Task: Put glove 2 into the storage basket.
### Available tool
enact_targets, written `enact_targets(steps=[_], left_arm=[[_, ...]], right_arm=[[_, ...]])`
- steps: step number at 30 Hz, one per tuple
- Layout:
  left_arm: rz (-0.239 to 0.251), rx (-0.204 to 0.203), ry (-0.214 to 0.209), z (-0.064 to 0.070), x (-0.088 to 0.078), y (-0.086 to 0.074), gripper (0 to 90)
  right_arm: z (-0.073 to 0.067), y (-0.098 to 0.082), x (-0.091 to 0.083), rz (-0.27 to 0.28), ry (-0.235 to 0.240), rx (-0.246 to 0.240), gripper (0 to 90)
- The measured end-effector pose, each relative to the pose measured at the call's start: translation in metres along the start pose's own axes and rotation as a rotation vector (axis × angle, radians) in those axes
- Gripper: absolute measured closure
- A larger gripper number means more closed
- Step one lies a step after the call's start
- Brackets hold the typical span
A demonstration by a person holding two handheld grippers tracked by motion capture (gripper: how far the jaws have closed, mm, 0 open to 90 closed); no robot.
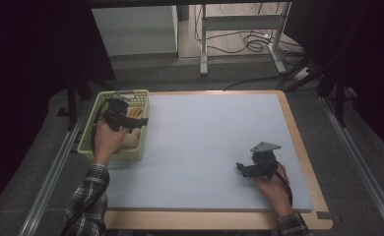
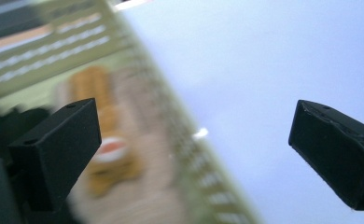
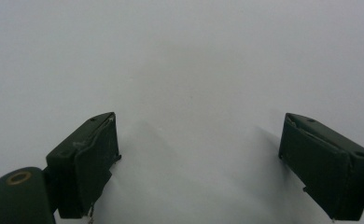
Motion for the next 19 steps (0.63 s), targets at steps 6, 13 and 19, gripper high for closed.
enact_targets(steps=[6,13,19], left_arm=[[0.029,0.164,-0.109,0.064,0.012,-0.017,1.1],[-0.004,0.288,-0.169,0.12,0.043,-0.062,0.4],[-0.064,0.304,-0.153,0.127,0.068,-0.095,0.0]], right_arm=[[0.0,0.0,0.0,-0.001,0.0,0.002,11.7],[0.0,0.0,0.0,0.001,-0.002,-0.001,11.8],[-0.001,0.0,0.0,-0.001,-0.001,0.0,11.7]])
Point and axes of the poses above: each handheld gripper's, and its own axes: x roughly forward along the jaws, y roughly out of its top, z roughly to its right, the point moved 4 cm from there along x, roughly forward along the jaws, and after that the axes turned 6 degrees about -y, right-handed, at the moved point
